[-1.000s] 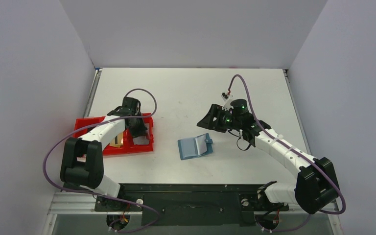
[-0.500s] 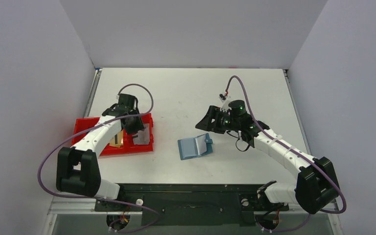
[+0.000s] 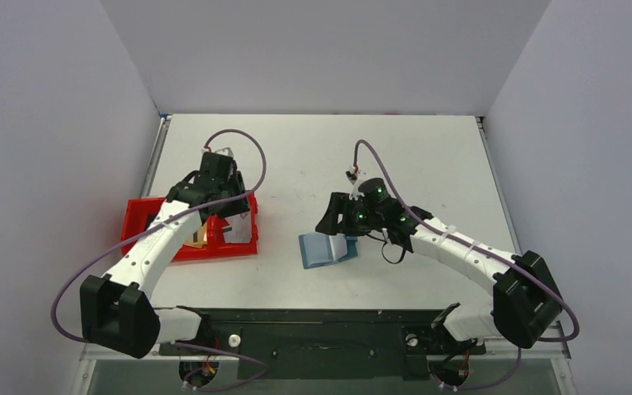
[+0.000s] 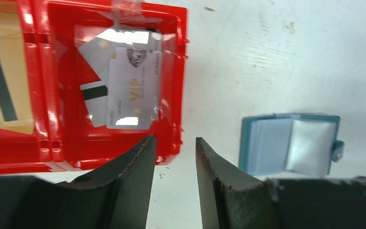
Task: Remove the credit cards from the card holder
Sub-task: Place the credit card in the storage box, then remove the credit card from the card holder.
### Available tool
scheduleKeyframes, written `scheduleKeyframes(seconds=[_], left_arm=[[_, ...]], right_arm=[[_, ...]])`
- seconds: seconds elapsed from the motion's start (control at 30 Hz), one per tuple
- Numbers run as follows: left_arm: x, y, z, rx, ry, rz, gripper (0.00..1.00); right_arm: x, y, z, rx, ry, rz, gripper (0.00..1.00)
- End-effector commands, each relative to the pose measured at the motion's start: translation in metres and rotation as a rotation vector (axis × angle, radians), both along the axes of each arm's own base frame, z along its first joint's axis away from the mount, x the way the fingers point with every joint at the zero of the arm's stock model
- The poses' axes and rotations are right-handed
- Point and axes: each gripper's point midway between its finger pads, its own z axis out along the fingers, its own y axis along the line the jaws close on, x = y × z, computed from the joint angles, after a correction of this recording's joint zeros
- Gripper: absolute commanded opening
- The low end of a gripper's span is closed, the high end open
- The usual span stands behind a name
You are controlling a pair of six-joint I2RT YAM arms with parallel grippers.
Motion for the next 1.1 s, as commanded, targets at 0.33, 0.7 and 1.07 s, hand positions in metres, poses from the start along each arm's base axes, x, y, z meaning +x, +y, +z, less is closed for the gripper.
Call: scheduleKeyframes(seconds=[0.33,0.7,1.07], left_arm=[[-0.020,-0.100,0.039,-0.263,-0.080,-0.222,0.34],[-0.038,-0.130,-0.003,-0.318,0.000,-0.267,0.34],[-0.051,-0.138,-0.038,-0.327,0.059,-0.261,0.34]], right_arm=[[0.005,0.005,-0.059,-0.303,-0.069,-0.099,0.59],[0.009,0.014,-0.092,-0.409,-0.084,-0.136,0.57],[0.005,0.022,-0.106,-0.446,-0.073,-0.117,0.55]])
